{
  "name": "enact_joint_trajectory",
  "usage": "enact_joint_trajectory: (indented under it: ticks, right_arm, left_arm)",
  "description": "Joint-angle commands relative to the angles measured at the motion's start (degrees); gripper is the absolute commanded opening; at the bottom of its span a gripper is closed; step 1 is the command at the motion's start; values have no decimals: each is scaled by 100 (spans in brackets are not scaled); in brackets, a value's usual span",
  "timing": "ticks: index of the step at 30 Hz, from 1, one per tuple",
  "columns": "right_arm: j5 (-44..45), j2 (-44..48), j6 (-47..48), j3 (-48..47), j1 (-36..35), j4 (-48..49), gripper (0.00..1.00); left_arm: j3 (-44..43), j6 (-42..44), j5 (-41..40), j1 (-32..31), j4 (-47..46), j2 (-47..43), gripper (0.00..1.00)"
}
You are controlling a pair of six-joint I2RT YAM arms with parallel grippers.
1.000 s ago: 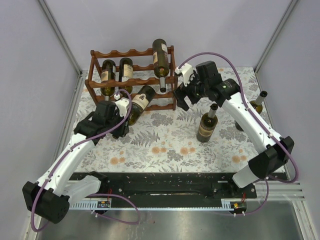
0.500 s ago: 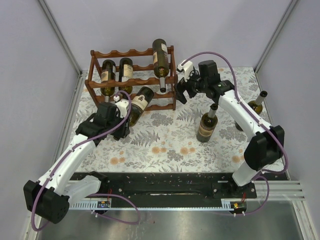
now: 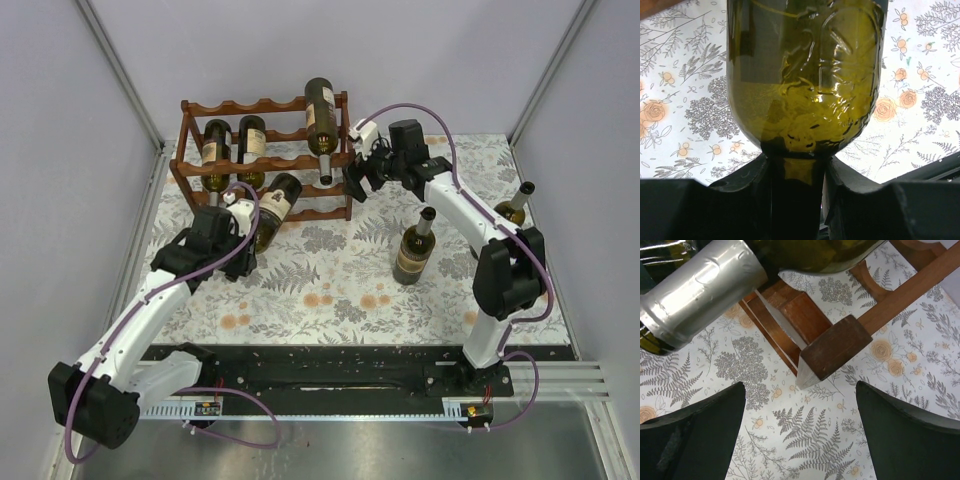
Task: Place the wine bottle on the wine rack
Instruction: Place the wine bottle in the wine rack.
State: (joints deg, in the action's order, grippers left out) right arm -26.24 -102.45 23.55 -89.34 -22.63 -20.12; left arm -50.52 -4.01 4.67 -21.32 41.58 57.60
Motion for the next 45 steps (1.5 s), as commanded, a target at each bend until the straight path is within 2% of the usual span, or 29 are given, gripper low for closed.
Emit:
enact_joint_trajectory:
  ticks: [1, 13, 19, 32, 41, 45]
  right_arm:
    - [-442, -99, 115, -303, 75, 535, 100]
    - [-1567, -266, -201, -110, 101, 1080, 99]
    - [-1999, -152, -579, -22, 92, 1177, 94]
    - [-2034, 50, -562, 365, -171, 1212, 89]
    - [-1999, 208, -580, 549, -531, 1160, 87]
    - [-1903, 200, -527, 593, -619, 1124, 86]
  left_arm:
    - [-151, -170, -212, 137, -1038, -311, 0]
    - [-247, -434, 78, 190, -1056, -4, 0]
    - [-256, -487, 324, 190, -1257, 216, 0]
    - [-353, -1294, 508, 49, -1591, 497, 0]
    - [244, -2340, 1203, -12, -2487, 787, 0]
    - [359, -2306, 1142, -21, -2646, 744, 0]
